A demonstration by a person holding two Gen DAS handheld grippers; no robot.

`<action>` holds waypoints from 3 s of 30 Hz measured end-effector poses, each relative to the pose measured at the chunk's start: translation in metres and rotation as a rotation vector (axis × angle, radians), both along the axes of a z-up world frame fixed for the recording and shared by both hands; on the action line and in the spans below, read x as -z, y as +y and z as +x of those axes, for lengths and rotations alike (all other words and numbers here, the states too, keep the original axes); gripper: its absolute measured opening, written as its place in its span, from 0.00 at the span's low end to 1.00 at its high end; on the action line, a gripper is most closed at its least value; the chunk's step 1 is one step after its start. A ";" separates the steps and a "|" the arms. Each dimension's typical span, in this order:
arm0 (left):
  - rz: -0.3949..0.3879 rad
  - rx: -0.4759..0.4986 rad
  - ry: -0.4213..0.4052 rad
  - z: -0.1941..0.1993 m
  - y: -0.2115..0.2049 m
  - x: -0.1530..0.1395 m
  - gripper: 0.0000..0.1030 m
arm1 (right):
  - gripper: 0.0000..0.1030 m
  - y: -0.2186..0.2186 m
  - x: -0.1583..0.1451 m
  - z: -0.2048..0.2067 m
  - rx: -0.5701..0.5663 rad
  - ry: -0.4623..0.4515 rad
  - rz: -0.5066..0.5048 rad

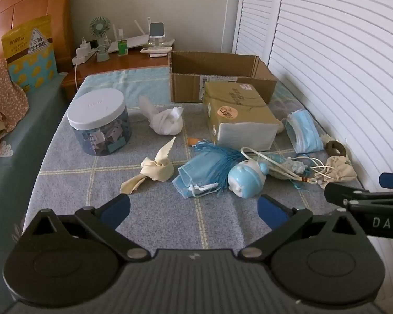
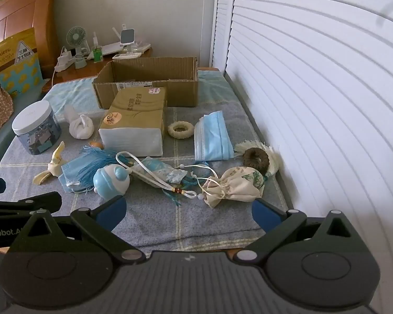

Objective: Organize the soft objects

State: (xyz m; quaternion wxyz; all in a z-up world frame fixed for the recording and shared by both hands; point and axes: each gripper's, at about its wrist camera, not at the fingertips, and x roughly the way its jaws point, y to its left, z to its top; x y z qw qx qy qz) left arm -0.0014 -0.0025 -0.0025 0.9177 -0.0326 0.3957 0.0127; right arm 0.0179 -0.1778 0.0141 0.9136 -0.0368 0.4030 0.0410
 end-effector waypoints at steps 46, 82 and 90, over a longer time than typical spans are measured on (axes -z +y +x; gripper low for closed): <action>-0.014 -0.008 0.007 0.005 0.001 -0.004 0.99 | 1.00 -0.001 -0.004 0.004 0.003 -0.009 -0.022; 0.014 0.110 -0.043 0.017 0.003 -0.002 0.99 | 1.00 -0.002 -0.002 0.009 -0.039 -0.043 -0.035; 0.043 0.168 -0.014 0.027 0.010 0.018 0.99 | 1.00 -0.013 0.011 0.018 -0.046 -0.033 -0.045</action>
